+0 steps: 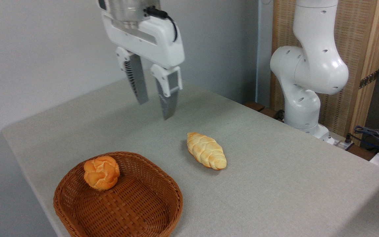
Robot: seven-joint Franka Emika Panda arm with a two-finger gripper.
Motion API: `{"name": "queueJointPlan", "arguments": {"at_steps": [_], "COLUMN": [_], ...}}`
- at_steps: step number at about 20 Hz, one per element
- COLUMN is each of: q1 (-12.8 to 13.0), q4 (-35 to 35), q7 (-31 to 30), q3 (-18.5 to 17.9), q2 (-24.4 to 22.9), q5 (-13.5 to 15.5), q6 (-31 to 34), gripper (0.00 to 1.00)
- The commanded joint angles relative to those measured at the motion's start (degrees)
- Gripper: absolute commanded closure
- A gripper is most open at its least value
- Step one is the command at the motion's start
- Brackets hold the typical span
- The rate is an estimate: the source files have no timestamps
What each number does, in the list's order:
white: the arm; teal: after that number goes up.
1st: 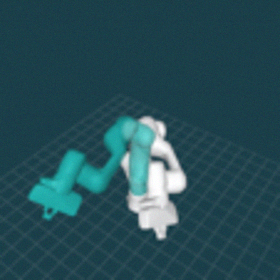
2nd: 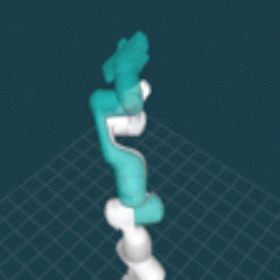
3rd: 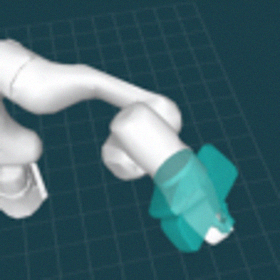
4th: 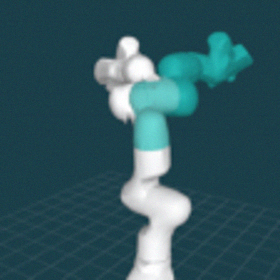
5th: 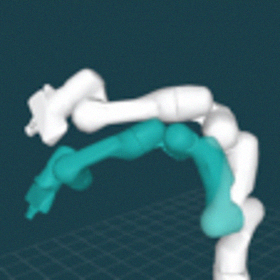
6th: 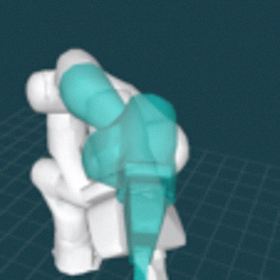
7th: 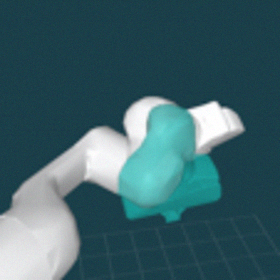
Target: Put bread into the basket
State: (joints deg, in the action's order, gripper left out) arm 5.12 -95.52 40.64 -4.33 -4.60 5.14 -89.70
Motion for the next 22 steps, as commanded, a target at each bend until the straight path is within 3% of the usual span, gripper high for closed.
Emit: {"name": "queueJointPlan", "arguments": {"at_steps": [1,4,7,9,12,14,16,19,22], "q1": [1.0,3.3,5.4,5.6,5.8,5.8,5.8,7.7,8.0], "q4": [-16.9,-26.7,-29.6,-31.5,-31.9,-33.2,-34.0,-35.4,-36.1], "q7": [0.4,0.8,10.7,24.6,55.5,70.0,76.8,84.5,84.6], "q3": [-1.4,-1.4,-1.4,-1.4,-1.4,-1.4,-1.4,-1.4,-1.4], "q2": [-12.3,-17.5,-17.9,-17.9,-17.6,-17.0,-16.2,-15.5,-15.6], "q5": [-0.7,-0.7,-2.1,-4.9,-4.9,-5.0,-7.0,-12.7,-13.0], "q6": [-4.2,-13.8,-14.5,-14.6,-14.8,-14.8,-14.8,-15.1,-15.1], "gripper": [0.0,0.0,0.0,0.0,0.0,0.0,0.0,0.0,0.0]}}
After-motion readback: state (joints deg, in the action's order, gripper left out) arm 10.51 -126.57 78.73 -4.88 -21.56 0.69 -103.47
